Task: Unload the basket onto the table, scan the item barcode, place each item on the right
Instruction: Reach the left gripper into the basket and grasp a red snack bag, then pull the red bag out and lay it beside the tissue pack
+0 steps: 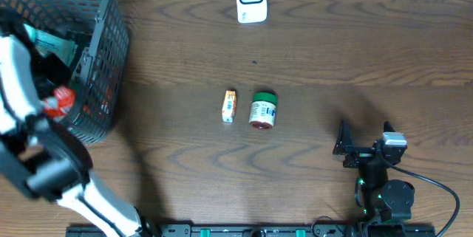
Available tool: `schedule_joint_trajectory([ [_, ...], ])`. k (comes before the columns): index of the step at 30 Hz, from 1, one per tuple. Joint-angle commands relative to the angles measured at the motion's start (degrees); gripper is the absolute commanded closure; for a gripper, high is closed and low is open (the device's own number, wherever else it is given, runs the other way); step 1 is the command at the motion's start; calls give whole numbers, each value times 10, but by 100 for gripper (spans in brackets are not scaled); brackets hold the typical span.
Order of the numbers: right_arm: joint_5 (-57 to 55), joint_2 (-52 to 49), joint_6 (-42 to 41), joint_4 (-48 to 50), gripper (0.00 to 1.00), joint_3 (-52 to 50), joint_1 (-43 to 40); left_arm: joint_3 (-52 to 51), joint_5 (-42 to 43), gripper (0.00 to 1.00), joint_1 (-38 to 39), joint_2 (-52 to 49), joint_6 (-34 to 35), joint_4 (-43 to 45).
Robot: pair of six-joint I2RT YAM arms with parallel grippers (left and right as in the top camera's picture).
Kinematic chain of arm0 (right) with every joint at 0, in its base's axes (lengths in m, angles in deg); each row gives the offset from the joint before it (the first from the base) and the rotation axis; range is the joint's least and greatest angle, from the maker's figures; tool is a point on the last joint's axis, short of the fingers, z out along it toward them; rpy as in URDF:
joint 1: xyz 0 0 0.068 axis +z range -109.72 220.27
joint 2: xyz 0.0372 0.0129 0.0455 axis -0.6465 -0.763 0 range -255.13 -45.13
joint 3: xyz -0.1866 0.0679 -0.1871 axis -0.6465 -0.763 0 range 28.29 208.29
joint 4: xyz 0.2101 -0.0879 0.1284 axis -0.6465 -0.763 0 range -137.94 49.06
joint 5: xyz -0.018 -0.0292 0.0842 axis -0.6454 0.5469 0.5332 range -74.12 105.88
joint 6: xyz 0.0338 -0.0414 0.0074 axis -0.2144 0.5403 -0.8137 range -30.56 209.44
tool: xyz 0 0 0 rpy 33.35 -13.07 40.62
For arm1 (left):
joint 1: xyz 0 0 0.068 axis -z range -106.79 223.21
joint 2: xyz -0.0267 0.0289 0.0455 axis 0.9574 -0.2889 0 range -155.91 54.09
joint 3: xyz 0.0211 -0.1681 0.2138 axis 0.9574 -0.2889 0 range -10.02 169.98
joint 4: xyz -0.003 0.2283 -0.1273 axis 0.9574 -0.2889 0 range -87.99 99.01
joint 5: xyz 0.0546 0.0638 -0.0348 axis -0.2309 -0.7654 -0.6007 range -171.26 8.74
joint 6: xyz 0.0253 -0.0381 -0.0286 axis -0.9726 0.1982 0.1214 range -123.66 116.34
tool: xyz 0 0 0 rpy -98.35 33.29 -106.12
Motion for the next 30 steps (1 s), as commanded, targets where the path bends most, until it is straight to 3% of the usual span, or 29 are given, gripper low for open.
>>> schedule_joint_trajectory([
  [1,-5,2,4,-2,1,0,-3,29,3,65,0,128,21,22],
  [8,-5,2,4,-2,1,0,-3,29,35,65,39,338,46,101],
  [13,-5,2,4,-2,1,0,-3,28,56,65,165,408,53,62],
  [17,-5,2,4,-2,1,0,-3,0,54,65,287,401,82,13],
  [22,-5,2,4,-2,1,0,-3,-96,24,64,410,350,130,20],
  [30,-5,2,4,-2,1,0,-3,-217,8,64,506,192,169,95],
])
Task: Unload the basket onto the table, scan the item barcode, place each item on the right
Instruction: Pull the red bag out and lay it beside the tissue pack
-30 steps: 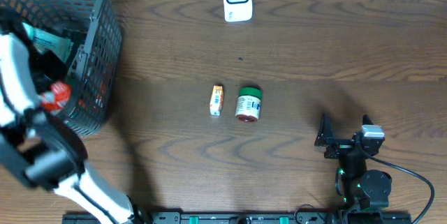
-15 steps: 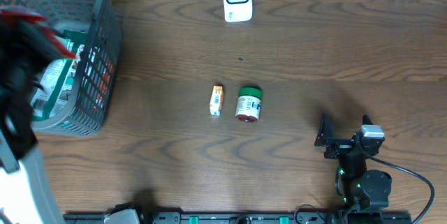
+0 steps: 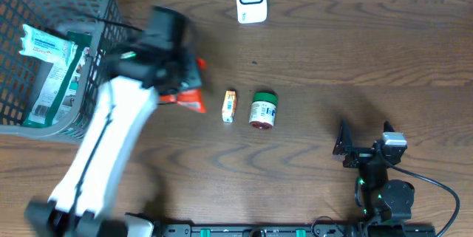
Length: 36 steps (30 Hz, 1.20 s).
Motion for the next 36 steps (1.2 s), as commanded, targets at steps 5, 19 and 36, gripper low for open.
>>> schedule_joint_trajectory([
  [5,-5,2,4,-2,1,0,-3,-25,-15,64,17,-191,25,73],
  [19,-5,2,4,-2,1,0,-3,-34,-32,59,8,-229,25,98],
  [36,-5,2,4,-2,1,0,-3,-12,-11,92,-18,-183,-8,81],
])
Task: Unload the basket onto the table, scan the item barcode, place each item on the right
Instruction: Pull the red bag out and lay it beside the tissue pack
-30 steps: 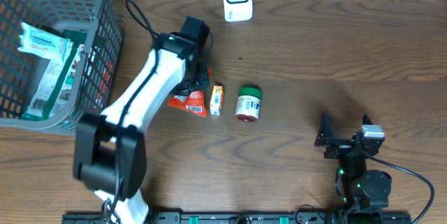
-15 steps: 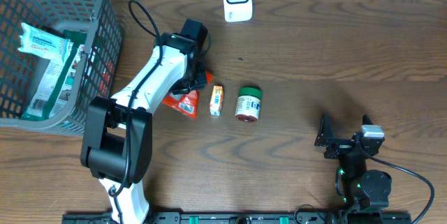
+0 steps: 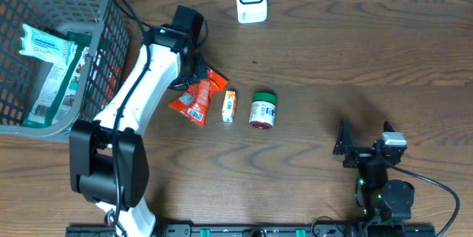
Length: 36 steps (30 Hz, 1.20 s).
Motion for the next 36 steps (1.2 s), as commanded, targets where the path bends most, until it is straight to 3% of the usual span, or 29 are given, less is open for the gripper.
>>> schedule_joint_trajectory([
  [1,-5,2,4,-2,1,0,-3,-25,19,93,12,-10,-3,9],
  [15,-5,2,4,-2,1,0,-3,-124,27,92,23,-75,-7,132],
  [19,-5,2,4,-2,1,0,-3,-95,40,58,19,-42,-33,114],
  [21,-5,2,4,-2,1,0,-3,-83,40,56,17,-17,-40,110],
  [29,-5,2,4,-2,1,0,-3,-84,-98,56,11,39,-42,105],
  [33,-5,2,4,-2,1,0,-3,-108,-145,71,4,36,-42,118],
  [36,-5,2,4,-2,1,0,-3,-121,-146,73,-6,22,-49,134],
])
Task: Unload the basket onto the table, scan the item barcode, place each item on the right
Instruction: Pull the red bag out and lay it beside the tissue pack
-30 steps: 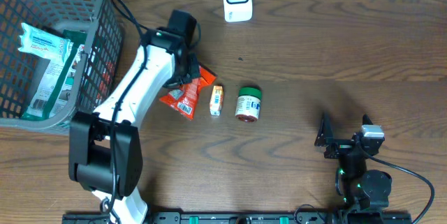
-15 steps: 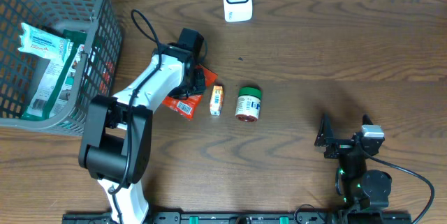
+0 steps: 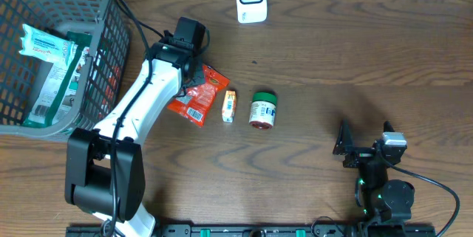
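Note:
An orange-red snack packet (image 3: 194, 100) lies flat on the wooden table, left of centre. My left gripper (image 3: 194, 73) points down at the packet's upper left edge, and its fingers are hidden under the wrist. A white barcode scanner stands at the table's far edge. My right gripper (image 3: 343, 142) rests at the front right, fingers together and holding nothing.
A grey wire basket (image 3: 111, 41) at the far left holds green-and-white packets (image 3: 48, 63). A small orange-and-white box (image 3: 230, 105) and a green-lidded jar (image 3: 262, 110) lie just right of the snack packet.
The left wrist has shifted slightly toward the front. The snack packet lies in almost the same spot on the table. The right arm has not moved.
My left arm was first at the basket with a red item at its gripper. Then it was over the table with the orange-red packet beside the small box. After that the packet lay on the table under the gripper, where it remains.

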Available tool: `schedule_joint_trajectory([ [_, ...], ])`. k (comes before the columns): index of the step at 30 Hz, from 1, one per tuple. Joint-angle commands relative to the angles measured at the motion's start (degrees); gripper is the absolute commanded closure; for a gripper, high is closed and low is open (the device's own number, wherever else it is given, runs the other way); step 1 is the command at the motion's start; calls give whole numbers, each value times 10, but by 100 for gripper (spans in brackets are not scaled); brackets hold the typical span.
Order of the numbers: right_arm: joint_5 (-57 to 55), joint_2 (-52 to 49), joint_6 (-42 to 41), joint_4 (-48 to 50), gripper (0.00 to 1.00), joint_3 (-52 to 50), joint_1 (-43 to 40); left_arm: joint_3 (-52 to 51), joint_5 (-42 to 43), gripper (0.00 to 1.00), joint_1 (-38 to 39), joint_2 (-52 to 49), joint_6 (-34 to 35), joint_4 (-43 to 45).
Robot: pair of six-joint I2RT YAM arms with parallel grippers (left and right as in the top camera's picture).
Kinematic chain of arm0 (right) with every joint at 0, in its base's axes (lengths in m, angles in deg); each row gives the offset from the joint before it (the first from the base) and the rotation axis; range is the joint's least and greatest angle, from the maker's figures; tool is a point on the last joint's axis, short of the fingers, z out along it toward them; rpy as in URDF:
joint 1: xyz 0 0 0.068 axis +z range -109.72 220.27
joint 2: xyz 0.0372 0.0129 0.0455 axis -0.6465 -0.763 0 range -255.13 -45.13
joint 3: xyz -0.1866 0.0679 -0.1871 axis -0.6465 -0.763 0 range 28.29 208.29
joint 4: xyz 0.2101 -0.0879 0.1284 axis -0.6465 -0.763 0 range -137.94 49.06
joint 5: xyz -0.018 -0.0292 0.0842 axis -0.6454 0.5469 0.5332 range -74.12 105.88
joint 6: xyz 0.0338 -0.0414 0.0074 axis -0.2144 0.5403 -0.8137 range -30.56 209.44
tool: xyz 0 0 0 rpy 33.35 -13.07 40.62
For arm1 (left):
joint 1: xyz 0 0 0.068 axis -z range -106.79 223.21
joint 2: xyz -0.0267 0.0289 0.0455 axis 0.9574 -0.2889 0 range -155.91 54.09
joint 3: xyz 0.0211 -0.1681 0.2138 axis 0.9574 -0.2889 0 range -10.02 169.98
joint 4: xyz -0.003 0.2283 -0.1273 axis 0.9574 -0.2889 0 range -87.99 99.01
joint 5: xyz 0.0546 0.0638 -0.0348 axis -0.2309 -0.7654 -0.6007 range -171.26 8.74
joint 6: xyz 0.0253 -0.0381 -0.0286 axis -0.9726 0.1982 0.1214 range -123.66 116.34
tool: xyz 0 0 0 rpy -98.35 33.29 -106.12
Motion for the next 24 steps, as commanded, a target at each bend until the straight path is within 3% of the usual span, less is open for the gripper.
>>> schedule_joint_trajectory([
  [1,-5,2,4,-2,1,0,-3,-21,-40,73,-17,-24,-13,16],
  [7,-5,2,4,-2,1,0,-3,-23,-29,76,-32,-78,-13,39],
  [18,-5,2,4,-2,1,0,-3,-23,116,76,-30,-116,-12,25],
  [24,-5,2,4,-2,1,0,-3,-23,123,76,-26,-116,-12,15],
])
